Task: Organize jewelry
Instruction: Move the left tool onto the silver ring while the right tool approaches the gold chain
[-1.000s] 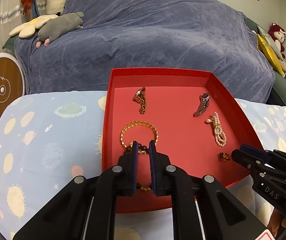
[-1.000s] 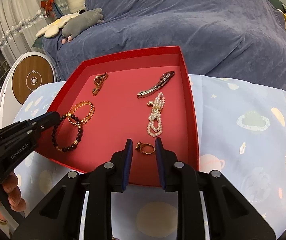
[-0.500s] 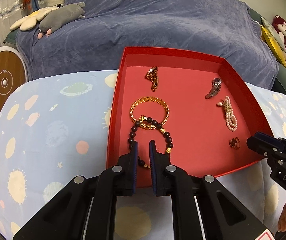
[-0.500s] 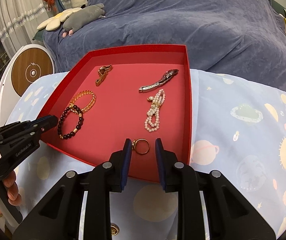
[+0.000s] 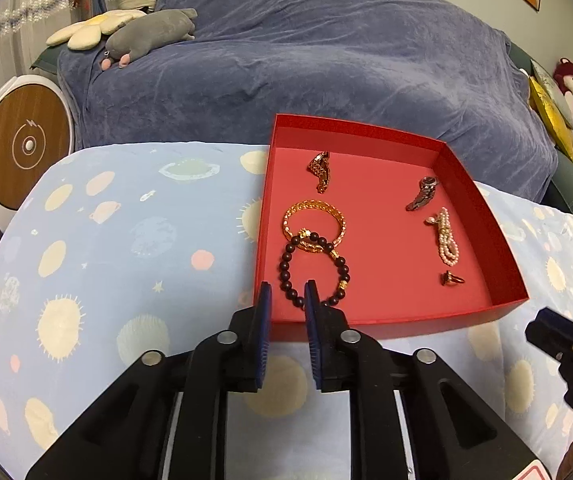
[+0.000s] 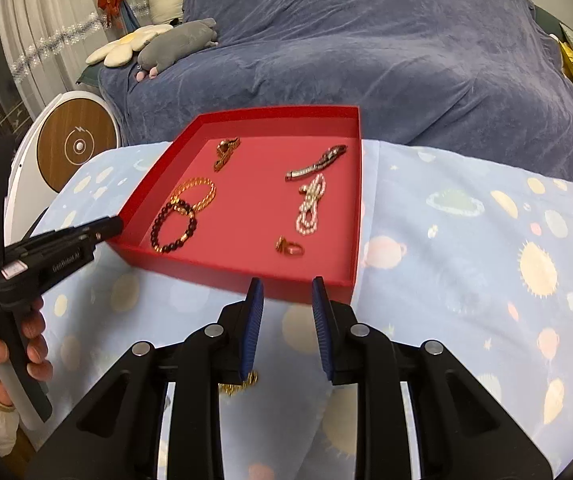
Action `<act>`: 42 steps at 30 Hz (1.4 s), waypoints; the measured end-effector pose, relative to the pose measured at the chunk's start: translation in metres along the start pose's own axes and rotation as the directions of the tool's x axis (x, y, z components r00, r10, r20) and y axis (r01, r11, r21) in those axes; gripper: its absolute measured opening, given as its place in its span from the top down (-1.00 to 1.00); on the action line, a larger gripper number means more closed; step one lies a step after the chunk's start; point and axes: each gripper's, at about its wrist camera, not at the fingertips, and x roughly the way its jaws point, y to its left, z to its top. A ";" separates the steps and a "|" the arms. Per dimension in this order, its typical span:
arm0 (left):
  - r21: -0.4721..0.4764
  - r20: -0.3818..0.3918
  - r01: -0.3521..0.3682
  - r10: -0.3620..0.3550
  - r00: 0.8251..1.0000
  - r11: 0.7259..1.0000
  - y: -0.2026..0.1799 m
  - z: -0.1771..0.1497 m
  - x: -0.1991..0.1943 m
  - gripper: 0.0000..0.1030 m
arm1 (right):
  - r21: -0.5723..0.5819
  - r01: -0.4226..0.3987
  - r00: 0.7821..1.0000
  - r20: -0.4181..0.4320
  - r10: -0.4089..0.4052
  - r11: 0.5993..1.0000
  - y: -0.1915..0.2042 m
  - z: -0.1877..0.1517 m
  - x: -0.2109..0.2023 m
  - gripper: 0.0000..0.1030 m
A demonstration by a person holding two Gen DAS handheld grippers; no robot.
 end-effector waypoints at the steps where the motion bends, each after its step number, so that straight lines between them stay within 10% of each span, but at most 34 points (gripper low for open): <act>1: -0.008 0.003 0.014 -0.014 1.000 1.000 -0.001 -0.006 -0.009 0.43 | 0.012 -0.003 1.000 -0.012 0.003 1.000 0.000 -0.008 -0.005 0.54; 7: 0.042 -0.033 0.117 -0.115 0.993 0.992 -0.028 -0.062 -0.039 0.10 | 0.079 -0.040 0.999 -0.022 0.042 0.996 -0.002 -0.044 -0.028 0.53; 17: 0.207 -0.109 0.176 -0.156 0.982 0.962 -0.079 -0.104 -0.019 0.10 | 0.027 -0.049 0.997 -0.062 0.050 0.998 0.005 -0.059 -0.015 0.51; 27: 0.194 -0.150 0.194 -0.167 0.975 0.961 -0.077 -0.115 -0.010 0.68 | 0.012 -0.067 0.994 -0.085 0.068 0.998 0.010 -0.057 -0.003 0.51; 42: 0.142 -0.124 0.188 -0.171 0.977 0.972 -0.049 -0.107 -0.030 0.69 | -0.038 -0.057 0.993 -0.106 0.053 0.998 0.027 -0.044 0.037 0.51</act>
